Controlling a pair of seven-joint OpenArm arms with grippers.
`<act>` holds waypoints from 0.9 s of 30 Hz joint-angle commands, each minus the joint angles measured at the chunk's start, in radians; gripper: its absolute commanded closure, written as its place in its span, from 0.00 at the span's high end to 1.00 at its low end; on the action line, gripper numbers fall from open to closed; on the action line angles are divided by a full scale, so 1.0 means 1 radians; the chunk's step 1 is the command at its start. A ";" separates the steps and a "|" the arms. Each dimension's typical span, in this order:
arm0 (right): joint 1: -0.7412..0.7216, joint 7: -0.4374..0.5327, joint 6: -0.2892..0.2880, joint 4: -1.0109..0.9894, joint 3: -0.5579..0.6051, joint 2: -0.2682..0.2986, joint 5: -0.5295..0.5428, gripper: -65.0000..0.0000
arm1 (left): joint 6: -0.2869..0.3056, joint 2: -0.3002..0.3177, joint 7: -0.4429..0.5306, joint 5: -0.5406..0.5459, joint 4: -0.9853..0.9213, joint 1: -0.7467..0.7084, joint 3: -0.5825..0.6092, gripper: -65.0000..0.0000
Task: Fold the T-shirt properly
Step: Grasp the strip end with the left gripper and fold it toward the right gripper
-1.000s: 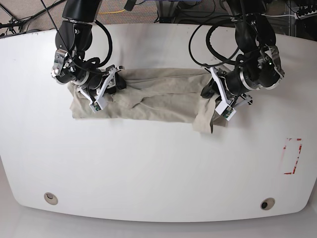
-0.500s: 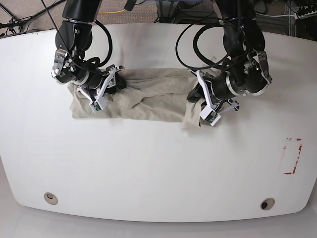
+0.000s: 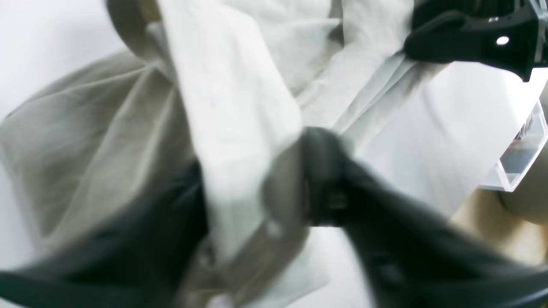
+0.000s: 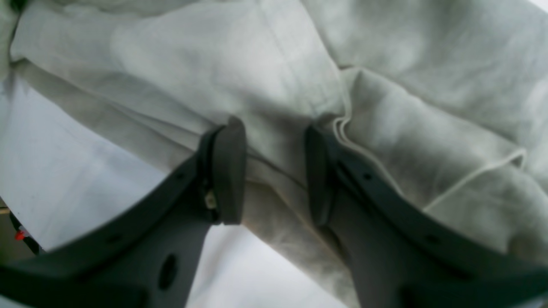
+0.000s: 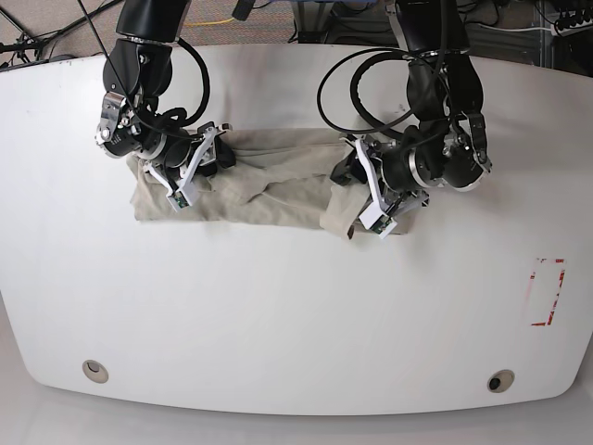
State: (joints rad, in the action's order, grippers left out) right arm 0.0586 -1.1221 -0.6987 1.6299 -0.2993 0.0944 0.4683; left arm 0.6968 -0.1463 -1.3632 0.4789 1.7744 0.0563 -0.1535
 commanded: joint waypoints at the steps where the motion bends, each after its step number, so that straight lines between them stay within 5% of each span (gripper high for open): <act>1: -0.015 0.012 0.001 0.022 -0.001 0.006 0.014 0.34 | 0.001 -0.011 0.023 0.027 0.025 0.023 0.013 0.58; 4: -0.015 0.012 0.001 0.022 -0.001 0.006 0.014 0.34 | 0.001 -0.011 0.023 0.027 0.071 0.023 0.067 0.67; 10: -0.015 0.012 0.001 0.022 -0.001 0.006 0.014 0.34 | 0.001 -0.011 0.024 0.094 0.152 0.027 0.199 0.68; 16: -0.016 0.010 0.001 0.026 -0.001 0.008 0.014 0.34 | 0.001 -0.011 0.028 0.105 0.161 0.046 0.116 0.68; 24: -0.021 0.009 0.001 0.195 0.001 0.003 0.016 0.35 | 0.001 0.152 0.029 0.048 0.158 0.007 -0.007 0.68; 27: -0.055 -0.031 0.001 0.226 0.001 -0.005 0.059 0.45 | 0.001 0.222 0.031 0.047 0.157 -0.029 -0.048 0.68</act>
State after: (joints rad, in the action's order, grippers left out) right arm 0.0322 -1.1412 -0.6968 1.8343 -0.2996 0.0860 0.4973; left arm 0.6968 0.0444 -1.3472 0.5117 1.9167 0.0216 -0.1879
